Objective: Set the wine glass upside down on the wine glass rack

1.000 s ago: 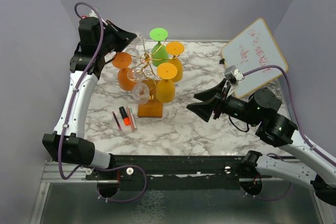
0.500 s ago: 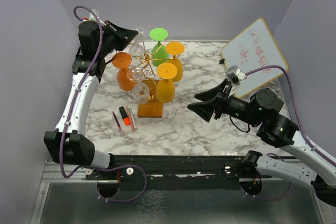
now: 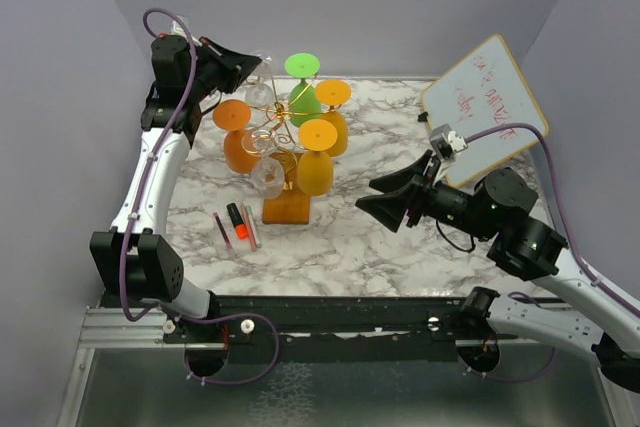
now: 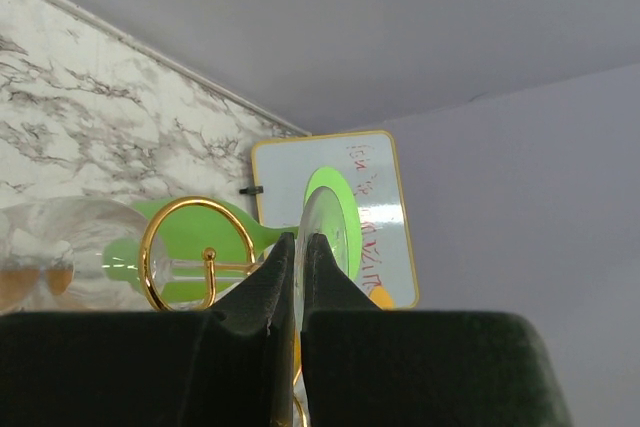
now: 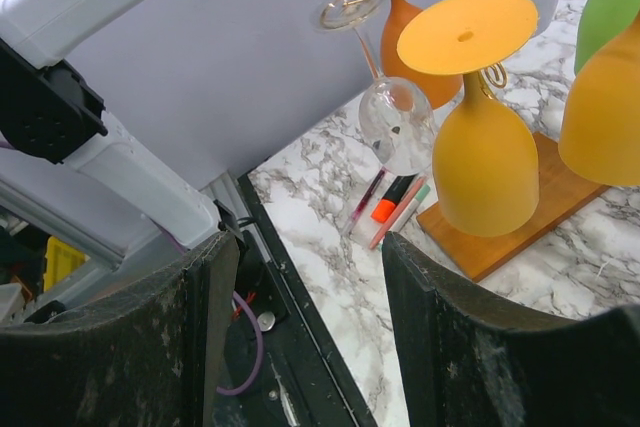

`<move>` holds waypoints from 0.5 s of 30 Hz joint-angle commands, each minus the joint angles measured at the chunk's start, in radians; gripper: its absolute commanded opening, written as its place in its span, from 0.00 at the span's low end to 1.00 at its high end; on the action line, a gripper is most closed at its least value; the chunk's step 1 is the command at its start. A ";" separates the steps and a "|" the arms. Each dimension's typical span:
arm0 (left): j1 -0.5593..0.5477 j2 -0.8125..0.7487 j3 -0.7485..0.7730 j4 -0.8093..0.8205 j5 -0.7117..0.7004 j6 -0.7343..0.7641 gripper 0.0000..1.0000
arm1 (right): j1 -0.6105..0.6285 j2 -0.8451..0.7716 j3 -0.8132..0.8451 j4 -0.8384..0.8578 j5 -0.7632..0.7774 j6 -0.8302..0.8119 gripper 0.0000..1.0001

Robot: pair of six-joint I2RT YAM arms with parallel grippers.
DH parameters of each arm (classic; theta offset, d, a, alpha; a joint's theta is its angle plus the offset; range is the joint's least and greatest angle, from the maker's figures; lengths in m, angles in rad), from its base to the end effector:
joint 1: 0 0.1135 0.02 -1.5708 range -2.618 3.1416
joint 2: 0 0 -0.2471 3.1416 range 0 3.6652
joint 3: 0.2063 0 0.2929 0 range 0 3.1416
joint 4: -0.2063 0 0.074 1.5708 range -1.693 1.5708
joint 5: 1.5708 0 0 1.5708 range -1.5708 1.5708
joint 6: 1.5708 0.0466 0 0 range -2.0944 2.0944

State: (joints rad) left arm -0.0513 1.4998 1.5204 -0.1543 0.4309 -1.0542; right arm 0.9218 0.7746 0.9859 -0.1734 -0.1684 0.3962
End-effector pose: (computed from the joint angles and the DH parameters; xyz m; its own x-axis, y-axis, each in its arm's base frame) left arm 0.4016 -0.0401 0.4104 -0.4657 -0.7671 -0.4411 0.1115 0.4436 -0.8892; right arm 0.1334 0.1887 0.4097 -0.3210 0.2063 -0.9243 -0.8268 0.4149 0.3798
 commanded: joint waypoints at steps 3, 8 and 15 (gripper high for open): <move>0.022 0.006 0.059 0.078 0.013 0.015 0.00 | 0.003 0.008 0.006 0.025 0.010 0.021 0.65; 0.035 0.026 0.088 0.040 -0.006 0.036 0.00 | 0.002 0.006 0.017 0.020 0.006 0.010 0.65; 0.042 0.053 0.095 0.072 0.067 0.048 0.00 | 0.003 0.009 0.040 0.005 0.015 -0.006 0.65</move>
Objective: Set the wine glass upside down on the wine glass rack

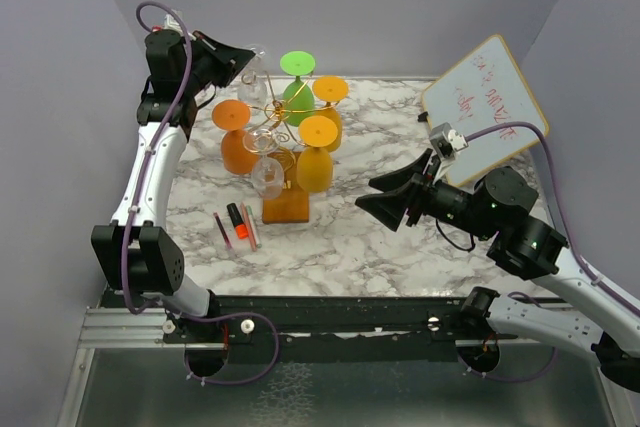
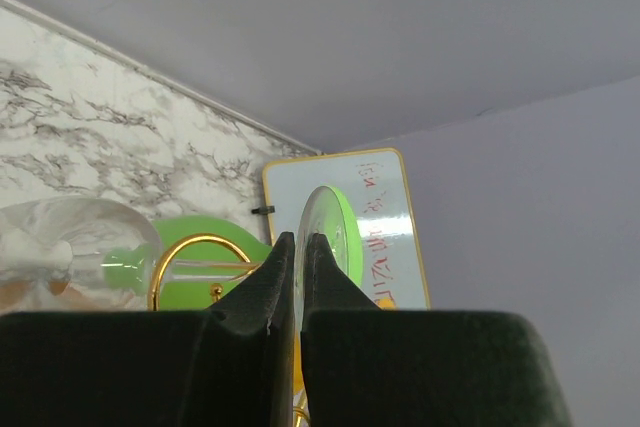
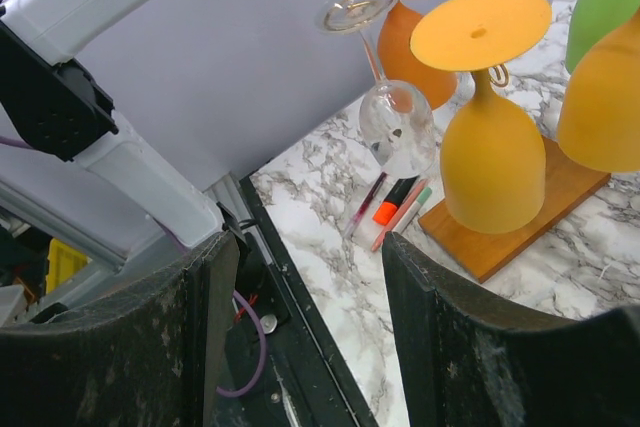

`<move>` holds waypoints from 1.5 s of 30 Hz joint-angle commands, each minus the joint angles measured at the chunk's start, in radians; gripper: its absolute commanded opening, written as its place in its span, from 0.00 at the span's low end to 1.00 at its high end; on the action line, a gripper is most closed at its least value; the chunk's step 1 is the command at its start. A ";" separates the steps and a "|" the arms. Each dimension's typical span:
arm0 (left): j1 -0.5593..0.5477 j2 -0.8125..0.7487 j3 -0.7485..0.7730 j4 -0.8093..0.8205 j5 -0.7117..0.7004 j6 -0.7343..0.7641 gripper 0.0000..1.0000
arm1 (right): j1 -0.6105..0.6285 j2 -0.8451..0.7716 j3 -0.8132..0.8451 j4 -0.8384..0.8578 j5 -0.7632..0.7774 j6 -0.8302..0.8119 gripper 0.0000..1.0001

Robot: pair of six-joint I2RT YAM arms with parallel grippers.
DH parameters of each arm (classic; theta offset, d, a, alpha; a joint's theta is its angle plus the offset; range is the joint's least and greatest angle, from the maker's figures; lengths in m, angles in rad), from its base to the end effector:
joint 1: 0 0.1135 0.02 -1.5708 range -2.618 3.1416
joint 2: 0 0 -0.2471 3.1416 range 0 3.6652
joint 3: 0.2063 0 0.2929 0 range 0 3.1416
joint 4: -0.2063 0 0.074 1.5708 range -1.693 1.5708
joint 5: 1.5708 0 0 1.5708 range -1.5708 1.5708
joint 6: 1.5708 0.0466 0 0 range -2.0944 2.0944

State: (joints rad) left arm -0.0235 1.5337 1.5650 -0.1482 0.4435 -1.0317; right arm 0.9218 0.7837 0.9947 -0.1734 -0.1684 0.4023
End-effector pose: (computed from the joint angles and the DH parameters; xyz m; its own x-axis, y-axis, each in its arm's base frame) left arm 0.4102 -0.0296 0.4158 -0.4437 -0.7649 -0.4669 0.1296 0.4608 -0.8780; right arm 0.1344 0.1900 0.4111 -0.3263 0.2086 -0.9220 -0.8248 0.4138 0.3855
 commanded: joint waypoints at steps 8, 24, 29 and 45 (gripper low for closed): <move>0.014 0.039 0.061 0.068 0.090 0.018 0.00 | 0.003 0.008 0.030 0.010 0.014 -0.008 0.65; 0.139 -0.003 0.056 -0.004 0.247 0.115 0.00 | 0.003 0.011 0.026 0.012 0.010 -0.005 0.65; 0.142 0.010 0.062 -0.020 0.314 0.116 0.00 | 0.003 0.008 0.018 0.019 0.012 0.002 0.65; 0.143 -0.023 -0.006 -0.024 0.350 0.131 0.00 | 0.002 -0.003 0.001 0.029 0.016 0.007 0.65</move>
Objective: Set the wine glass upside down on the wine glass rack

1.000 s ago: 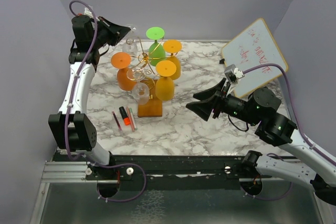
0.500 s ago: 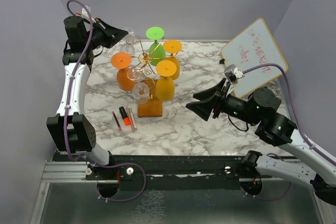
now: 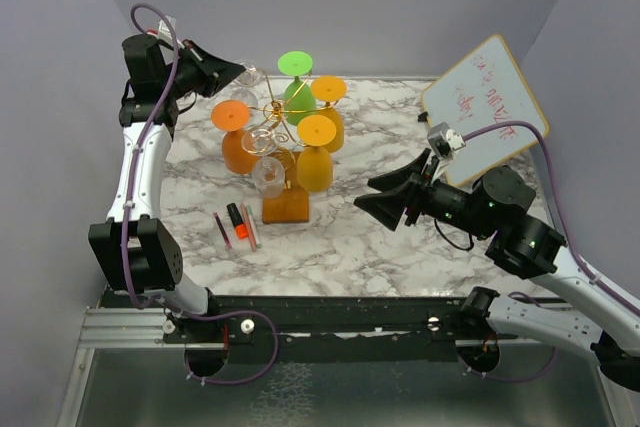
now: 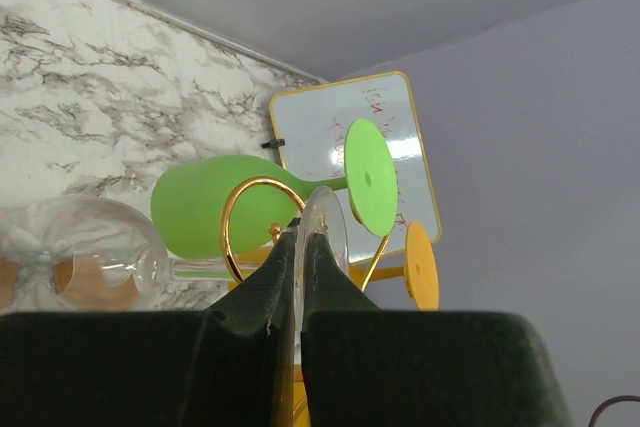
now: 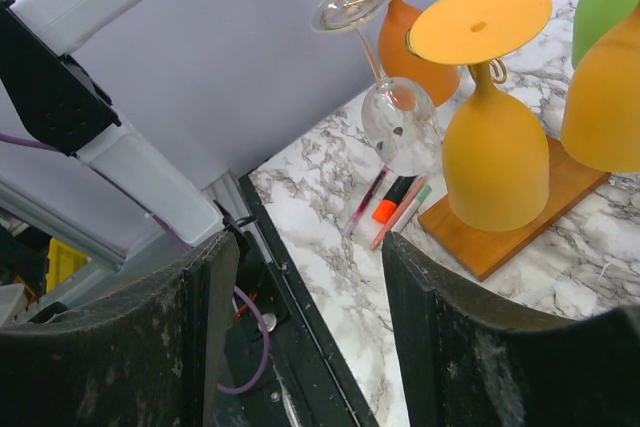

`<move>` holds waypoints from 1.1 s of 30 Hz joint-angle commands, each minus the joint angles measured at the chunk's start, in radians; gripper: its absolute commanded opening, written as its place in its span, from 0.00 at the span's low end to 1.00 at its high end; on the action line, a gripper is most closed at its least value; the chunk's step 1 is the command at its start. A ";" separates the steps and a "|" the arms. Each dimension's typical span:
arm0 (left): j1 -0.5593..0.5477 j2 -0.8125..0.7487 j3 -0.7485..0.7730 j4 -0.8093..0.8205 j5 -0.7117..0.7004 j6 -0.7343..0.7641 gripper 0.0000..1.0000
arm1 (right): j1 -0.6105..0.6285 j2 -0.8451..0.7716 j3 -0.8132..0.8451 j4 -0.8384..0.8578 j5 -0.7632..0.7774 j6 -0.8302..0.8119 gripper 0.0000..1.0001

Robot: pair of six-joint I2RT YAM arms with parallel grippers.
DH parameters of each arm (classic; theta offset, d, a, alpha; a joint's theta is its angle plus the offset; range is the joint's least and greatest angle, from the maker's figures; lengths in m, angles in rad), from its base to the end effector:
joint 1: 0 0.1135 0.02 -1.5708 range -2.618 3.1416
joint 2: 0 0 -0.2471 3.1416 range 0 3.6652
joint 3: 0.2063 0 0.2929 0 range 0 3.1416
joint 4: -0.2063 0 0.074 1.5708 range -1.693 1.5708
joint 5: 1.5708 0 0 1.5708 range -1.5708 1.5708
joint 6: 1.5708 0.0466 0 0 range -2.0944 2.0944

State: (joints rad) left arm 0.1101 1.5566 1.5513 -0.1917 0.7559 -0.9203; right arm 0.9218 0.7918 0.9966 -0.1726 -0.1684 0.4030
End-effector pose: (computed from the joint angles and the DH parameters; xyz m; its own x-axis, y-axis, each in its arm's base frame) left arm 0.4104 0.0132 0.3979 -0.5863 -0.6474 -0.4870 0.2017 0.4656 -0.8617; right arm 0.1357 0.1918 0.4103 -0.3298 0.2049 -0.9215 -0.8233 0.4153 0.3870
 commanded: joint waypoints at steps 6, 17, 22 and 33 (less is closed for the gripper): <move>0.009 -0.032 0.024 -0.026 0.028 0.036 0.07 | 0.003 -0.029 -0.014 0.044 0.037 0.011 0.65; 0.010 -0.015 0.054 -0.128 -0.005 0.088 0.23 | 0.002 0.001 0.006 0.012 0.009 -0.005 0.65; 0.010 -0.023 0.099 -0.218 -0.060 0.169 0.30 | 0.003 -0.004 -0.001 0.025 0.023 -0.003 0.65; 0.010 -0.075 0.133 -0.377 -0.220 0.304 0.49 | 0.003 -0.006 0.016 -0.025 0.059 -0.012 0.65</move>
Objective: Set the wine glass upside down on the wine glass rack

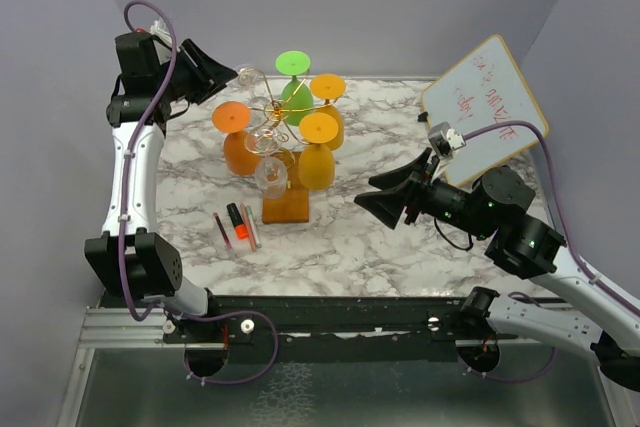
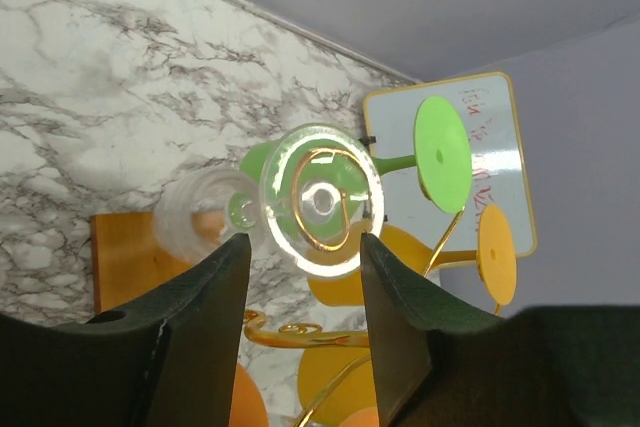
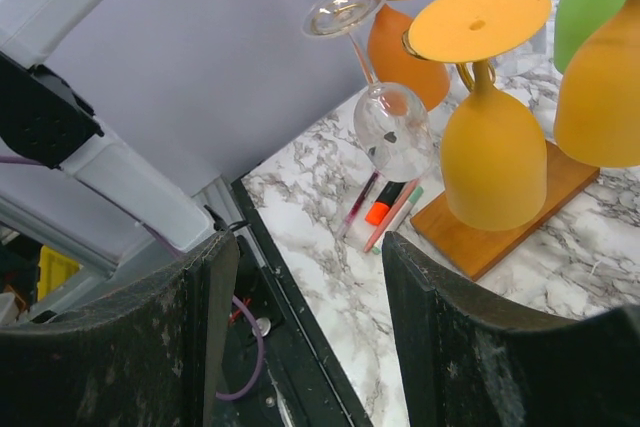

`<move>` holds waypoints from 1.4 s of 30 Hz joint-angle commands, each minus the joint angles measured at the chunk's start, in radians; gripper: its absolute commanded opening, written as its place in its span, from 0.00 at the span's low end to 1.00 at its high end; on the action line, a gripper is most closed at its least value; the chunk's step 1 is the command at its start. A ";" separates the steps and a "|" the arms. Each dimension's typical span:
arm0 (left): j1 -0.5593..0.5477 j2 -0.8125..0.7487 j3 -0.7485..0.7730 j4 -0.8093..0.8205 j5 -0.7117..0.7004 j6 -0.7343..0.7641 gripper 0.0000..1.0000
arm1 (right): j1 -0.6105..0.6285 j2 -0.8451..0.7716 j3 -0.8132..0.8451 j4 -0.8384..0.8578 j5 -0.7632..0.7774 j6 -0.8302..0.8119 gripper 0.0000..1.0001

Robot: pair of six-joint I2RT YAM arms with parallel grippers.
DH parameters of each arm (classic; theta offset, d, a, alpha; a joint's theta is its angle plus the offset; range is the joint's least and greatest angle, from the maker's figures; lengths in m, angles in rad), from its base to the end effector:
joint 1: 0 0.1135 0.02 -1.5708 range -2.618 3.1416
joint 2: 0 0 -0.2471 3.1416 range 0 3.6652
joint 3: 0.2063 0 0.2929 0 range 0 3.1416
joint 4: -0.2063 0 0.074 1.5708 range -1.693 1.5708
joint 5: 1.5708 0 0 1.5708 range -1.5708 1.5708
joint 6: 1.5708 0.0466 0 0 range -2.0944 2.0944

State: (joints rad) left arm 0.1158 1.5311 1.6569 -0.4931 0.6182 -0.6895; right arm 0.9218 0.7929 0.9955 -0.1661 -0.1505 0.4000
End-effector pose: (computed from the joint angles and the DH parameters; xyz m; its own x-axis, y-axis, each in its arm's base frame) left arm 0.3921 0.0184 0.4157 -0.5571 -0.5867 -0.5877 0.1150 0.6464 -0.7543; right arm 0.1367 0.1917 0.4104 -0.3217 0.2130 -0.9226 -0.8175 0.4291 0.3841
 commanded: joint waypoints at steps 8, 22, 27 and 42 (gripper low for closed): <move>0.005 -0.106 0.060 -0.171 -0.175 0.159 0.58 | 0.003 -0.035 0.005 -0.100 0.215 0.025 0.64; 0.005 -0.439 -0.036 -0.352 -0.413 0.334 0.88 | 0.003 -0.120 0.038 -0.584 0.746 0.174 0.66; 0.005 -0.667 -0.213 -0.367 -0.513 0.357 0.92 | 0.003 -0.177 0.110 -0.771 0.859 0.224 0.69; -0.090 -1.016 -0.466 -0.402 -0.670 0.484 0.93 | 0.003 -0.271 0.402 -1.027 0.962 0.138 0.82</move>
State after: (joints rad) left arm 0.0593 0.5354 1.1847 -0.8688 0.0650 -0.2539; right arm 0.9218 0.5354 1.3483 -1.1179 0.7433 0.5980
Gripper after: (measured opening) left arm 0.928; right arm 0.816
